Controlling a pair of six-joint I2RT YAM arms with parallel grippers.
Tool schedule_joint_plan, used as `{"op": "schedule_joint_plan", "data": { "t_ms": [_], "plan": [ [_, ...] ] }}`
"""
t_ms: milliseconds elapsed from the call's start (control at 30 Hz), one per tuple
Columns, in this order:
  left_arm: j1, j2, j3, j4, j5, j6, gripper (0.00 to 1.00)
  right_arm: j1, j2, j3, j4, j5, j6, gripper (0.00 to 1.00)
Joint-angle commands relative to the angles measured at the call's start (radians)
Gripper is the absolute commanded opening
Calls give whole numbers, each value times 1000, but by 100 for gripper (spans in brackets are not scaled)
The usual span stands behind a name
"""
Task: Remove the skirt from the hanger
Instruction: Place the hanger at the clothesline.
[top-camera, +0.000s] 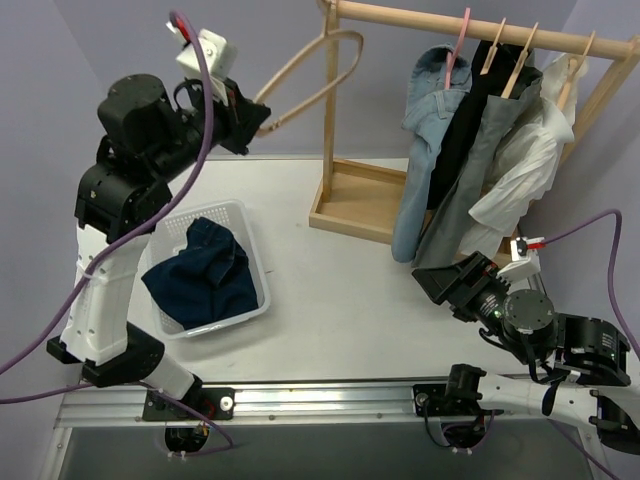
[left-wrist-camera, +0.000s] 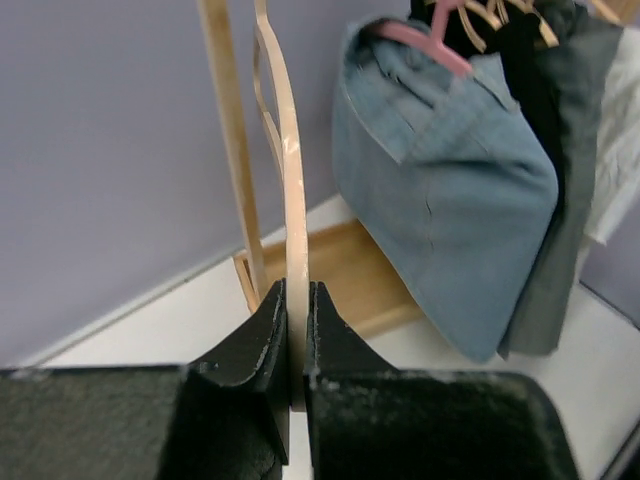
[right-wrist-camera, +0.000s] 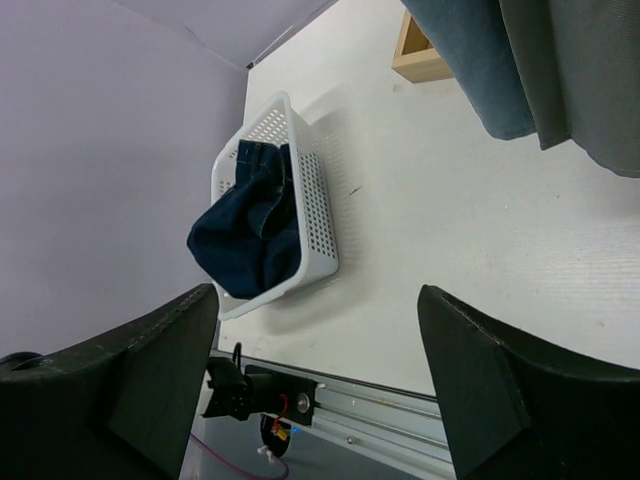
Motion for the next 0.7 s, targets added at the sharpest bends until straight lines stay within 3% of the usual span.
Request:
{"op": "schedule_joint_plan", "data": {
  "t_ms": [0, 167, 300, 500, 667],
  "plan": [
    [87, 104, 220, 0, 116, -1, 2, -4, 31, -16, 9, 16, 19, 76],
    [216, 203, 248, 99, 353, -197, 2, -3, 28, -23, 30, 35, 19, 76],
    [219, 202, 146, 221, 424, -276, 2, -4, 38, -3, 22, 47, 15, 76],
    [199, 194, 51, 265, 448, -296, 2, -4, 48, -6, 13, 58, 18, 76],
    [191, 171, 0, 252, 362, -270, 2, -3, 62, -21, 41, 55, 15, 76]
  ]
}}
